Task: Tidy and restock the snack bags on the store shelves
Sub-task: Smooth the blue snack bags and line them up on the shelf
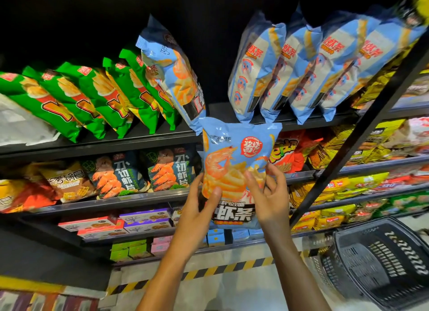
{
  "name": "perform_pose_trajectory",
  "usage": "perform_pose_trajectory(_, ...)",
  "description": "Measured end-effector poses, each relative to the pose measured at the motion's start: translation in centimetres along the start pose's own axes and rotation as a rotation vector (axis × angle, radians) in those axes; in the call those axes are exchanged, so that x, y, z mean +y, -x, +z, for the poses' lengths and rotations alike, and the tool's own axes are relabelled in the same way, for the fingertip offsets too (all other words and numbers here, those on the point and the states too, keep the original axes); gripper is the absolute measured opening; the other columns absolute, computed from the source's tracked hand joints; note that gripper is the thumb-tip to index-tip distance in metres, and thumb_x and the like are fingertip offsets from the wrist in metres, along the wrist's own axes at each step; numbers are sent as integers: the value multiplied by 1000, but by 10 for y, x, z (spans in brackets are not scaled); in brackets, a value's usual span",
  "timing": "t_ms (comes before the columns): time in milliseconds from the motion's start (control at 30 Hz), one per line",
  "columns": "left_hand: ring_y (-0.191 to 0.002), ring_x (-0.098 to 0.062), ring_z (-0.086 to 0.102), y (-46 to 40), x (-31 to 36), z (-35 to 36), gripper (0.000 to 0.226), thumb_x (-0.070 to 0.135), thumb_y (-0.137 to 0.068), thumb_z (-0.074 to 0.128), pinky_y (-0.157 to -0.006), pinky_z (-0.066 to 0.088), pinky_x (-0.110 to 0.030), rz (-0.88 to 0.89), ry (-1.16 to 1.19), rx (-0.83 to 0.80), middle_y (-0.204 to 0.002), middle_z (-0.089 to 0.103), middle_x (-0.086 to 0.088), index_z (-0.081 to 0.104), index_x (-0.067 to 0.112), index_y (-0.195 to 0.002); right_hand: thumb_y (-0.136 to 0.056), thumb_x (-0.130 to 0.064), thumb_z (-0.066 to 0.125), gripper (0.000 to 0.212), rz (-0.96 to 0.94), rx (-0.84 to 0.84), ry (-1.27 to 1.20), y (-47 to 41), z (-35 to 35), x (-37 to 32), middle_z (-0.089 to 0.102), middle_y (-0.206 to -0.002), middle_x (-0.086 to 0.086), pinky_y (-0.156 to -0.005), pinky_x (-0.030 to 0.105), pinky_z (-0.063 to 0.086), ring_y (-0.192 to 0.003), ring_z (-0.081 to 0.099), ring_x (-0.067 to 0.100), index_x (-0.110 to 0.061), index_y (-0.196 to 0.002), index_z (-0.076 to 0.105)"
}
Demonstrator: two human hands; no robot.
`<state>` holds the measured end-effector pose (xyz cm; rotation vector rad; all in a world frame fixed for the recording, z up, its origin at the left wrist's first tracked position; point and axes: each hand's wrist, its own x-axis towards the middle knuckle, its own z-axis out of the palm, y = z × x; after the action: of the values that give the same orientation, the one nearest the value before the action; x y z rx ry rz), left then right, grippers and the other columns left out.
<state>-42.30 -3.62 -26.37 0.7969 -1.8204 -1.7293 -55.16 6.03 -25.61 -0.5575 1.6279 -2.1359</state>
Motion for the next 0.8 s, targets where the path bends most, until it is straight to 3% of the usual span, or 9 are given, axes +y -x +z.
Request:
perform_pose_trajectory(67,-124,-1,61,-5,0,-1,45,52,-98,54,-104,48,-29,-24,23,116,-128,68,19,52,37,-140,-89,-38,72,47,-4,-83,11,3,1,-13,70,-128,-4,-94,25,56,-120,67,10,-33,-132,53)
perform_pose_trajectory(133,-121,-4,64,-4,3,-4,47,65,-93,52,-103,50,-31,-88,115,187,-124,71,20,60,39,-132,-96,-45,60,43,-16,-170,24,3,-2,-23,71,-129,-5,-100,30,54,-123,66,13,-30,-137,55)
perform_pose_trajectory(200,-116,-11,69,-9,3,-7,61,73,-84,54,-108,50,-44,-190,312,258,-123,74,11,66,33,-129,-103,-32,50,40,-28,-271,34,5,-5,-30,71,-129,-11,-108,35,49,-130,60,12,-24,-142,52)
perform_pose_trajectory(300,-116,-19,70,-10,7,-8,57,64,-90,52,-112,46,-48,-286,461,280,-122,75,1,68,26,-129,-101,-10,59,52,-60,-414,83,8,-4,-29,69,-134,-5,-116,45,42,-142,50,17,-24,-149,45)
perform_pose_trajectory(433,-123,-28,66,-7,5,-11,48,48,-107,40,-110,46,-49,-302,499,300,-128,72,-6,64,19,-136,-96,6,62,67,-69,-459,69,11,-1,-21,64,-142,-1,-115,35,45,-140,53,16,-22,-152,41)
perform_pose_trajectory(633,-128,-30,62,-5,4,-13,50,46,-107,40,-116,41,-53,-291,518,306,-134,69,-8,60,16,-141,-88,-4,70,70,-27,-465,45,9,1,-16,57,-150,-7,-114,33,46,-143,49,14,-23,-150,44)
perform_pose_trajectory(800,-121,-27,67,-6,0,-15,48,49,-107,39,-102,52,-44,-284,519,291,-129,72,-7,64,20,-136,-94,-16,71,67,54,-511,81,9,1,-11,55,-151,-12,-118,39,42,-141,51,13,-26,-153,42)
